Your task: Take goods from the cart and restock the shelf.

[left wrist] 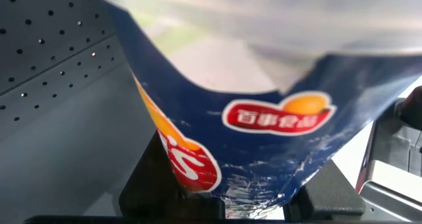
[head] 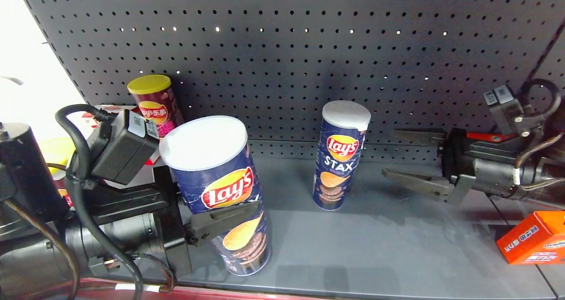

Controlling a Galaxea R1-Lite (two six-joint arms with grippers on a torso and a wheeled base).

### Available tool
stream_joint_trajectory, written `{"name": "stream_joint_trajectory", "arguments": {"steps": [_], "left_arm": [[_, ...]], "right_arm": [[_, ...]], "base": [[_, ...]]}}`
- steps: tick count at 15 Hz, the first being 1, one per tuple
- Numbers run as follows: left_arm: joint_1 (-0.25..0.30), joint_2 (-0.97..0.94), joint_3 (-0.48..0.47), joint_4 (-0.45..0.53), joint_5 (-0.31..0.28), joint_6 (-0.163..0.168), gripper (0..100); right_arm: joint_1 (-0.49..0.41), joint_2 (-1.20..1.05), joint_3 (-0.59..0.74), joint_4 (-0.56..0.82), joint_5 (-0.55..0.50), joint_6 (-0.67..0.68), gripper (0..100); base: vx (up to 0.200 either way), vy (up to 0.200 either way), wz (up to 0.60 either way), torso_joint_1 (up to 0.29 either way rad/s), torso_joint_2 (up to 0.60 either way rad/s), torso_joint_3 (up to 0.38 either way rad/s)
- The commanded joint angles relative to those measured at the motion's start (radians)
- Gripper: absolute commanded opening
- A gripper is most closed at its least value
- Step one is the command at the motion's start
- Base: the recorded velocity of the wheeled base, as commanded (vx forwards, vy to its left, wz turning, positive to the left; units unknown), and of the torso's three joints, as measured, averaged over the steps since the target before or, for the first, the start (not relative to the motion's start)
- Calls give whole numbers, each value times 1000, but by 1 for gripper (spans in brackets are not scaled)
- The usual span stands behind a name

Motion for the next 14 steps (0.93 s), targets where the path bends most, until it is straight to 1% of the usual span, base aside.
{"name": "stream_joint_trajectory", "arguments": {"steps": [1, 6, 11, 13, 14], "left_arm": [[0, 0, -3, -1, 0, 0, 0], [0, 5, -16, -1, 0, 0, 0], [0, 9, -19, -1, 0, -2, 0], [0, 17, -24, -2, 0, -14, 0], [0, 19, -29, -2, 0, -14, 0]], "right_arm": [[5, 88, -39, -1, 2, -3, 100], [11, 200, -109, -1, 28, -30, 100], [56, 263, -152, -4, 46, -33, 100], [69, 292, -172, -4, 46, -33, 100], [72, 301, -181, -4, 46, -33, 100]], "base": [[0, 0, 0, 0, 0, 0], [0, 0, 0, 0, 0, 0], [0, 0, 0, 0, 0, 0], [0, 0, 0, 0, 0, 0], [0, 0, 0, 0, 0, 0]]}}
